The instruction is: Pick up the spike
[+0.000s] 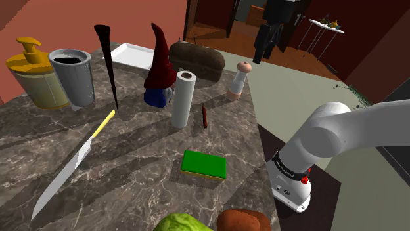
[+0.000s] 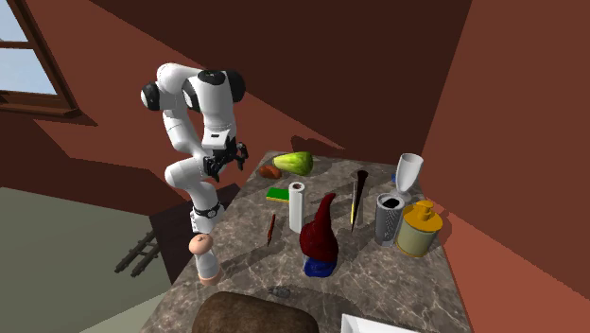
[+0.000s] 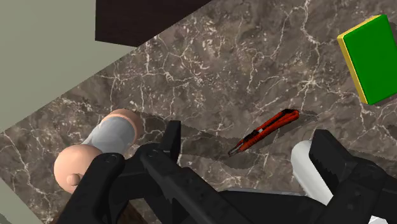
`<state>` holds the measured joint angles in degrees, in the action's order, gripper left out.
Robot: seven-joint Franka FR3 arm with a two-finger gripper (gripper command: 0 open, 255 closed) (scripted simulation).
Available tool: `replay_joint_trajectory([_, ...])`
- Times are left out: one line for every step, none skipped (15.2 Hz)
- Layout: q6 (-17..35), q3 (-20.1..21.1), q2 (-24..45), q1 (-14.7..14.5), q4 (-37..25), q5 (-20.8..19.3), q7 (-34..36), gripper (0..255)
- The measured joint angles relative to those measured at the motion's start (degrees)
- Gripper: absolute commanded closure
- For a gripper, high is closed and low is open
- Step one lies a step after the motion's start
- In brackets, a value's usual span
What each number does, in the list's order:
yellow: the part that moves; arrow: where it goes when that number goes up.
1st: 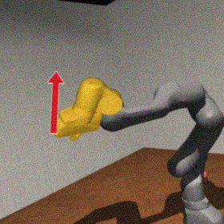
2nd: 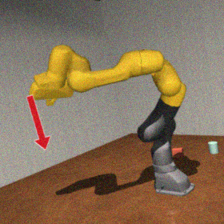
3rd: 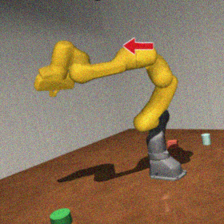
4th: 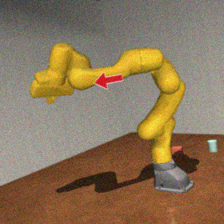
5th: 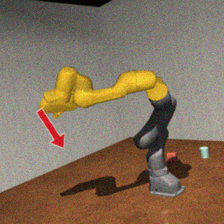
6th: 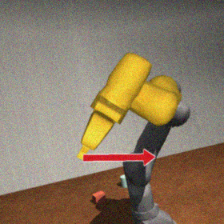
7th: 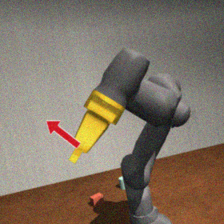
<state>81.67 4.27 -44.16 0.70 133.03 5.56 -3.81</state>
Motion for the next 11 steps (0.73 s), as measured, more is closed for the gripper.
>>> replay_joint_trajectory([0.0, 0.0, 0.0, 0.0, 0.0, 0.0, 0.0, 0])
replay_joint_trajectory([0.5, 0.3, 0.7, -0.1, -0.4, 0.3, 0.2, 0])
replay_joint_trajectory([1.1, 0.9, 1.4, -0.4, -0.9, 1.0, 0.8, 0])
replay_joint_trajectory([2.1, 1.5, 2.3, -0.7, -1.1, 1.7, 1.3, 0])
replay_joint_trajectory([3.2, 1.9, 3.9, -0.8, -1.9, 2.0, 1.4, 0])
replay_joint_trajectory([4.5, 2.6, 5.2, -1.1, -2.5, 2.7, 2.0, 0])
replay_joint_trajectory([5.8, 3.3, 6.8, -1.4, -3.2, 3.4, 2.6, 0])
replay_joint_trajectory([6.9, 4.3, 7.9, -1.8, -3.7, 4.2, 3.4, 0])
replay_joint_trajectory([7.8, 5.1, 9.3, -2.1, -4.8, 4.8, 4.1, 0])
replay_joint_trajectory([8.7, 5.9, 11.1, -2.4, -6.2, 5.4, 4.8, 0])
replay_joint_trajectory([9.5, 6.6, 12.6, -2.6, -7.4, 5.8, 5.4, 0])
